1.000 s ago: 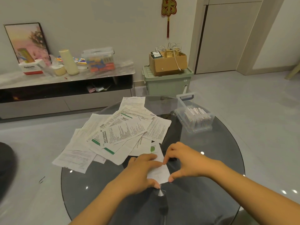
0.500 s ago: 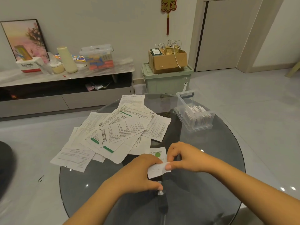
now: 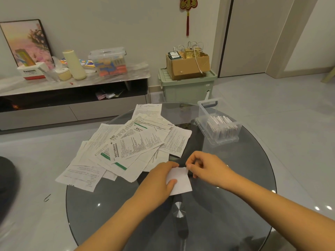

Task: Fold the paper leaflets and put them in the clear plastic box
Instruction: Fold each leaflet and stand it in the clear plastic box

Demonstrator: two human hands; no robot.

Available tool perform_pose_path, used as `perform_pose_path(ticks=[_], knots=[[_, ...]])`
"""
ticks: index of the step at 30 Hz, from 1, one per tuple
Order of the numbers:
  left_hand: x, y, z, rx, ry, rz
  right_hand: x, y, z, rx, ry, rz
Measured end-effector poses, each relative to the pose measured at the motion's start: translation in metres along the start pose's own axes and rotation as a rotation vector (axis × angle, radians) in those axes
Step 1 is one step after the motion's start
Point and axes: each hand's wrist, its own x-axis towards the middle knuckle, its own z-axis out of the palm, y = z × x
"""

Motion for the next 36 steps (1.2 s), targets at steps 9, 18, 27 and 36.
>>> perform_pose_path(ticks=[9, 18, 27, 36], knots=[[0.006, 0.009, 0.001, 0.22, 0.083, 0.052, -0.005, 0.0, 0.005, -0.431, -0.223, -0.318], [-0.003, 0.001, 0.0, 0.171, 0.058, 0.205, -0.01, -0.007, 0.005, -0.5, -0.122, -0.394], [0.003, -0.005, 0.005, -0.008, 0.045, 0.07, -0.001, 0.006, 0.002, -0.219, -0.108, -0.168], [0.007, -0.009, 0.005, 0.176, 0.094, 0.188, 0.006, 0.008, 0.003, -0.369, -0.074, -0.219]])
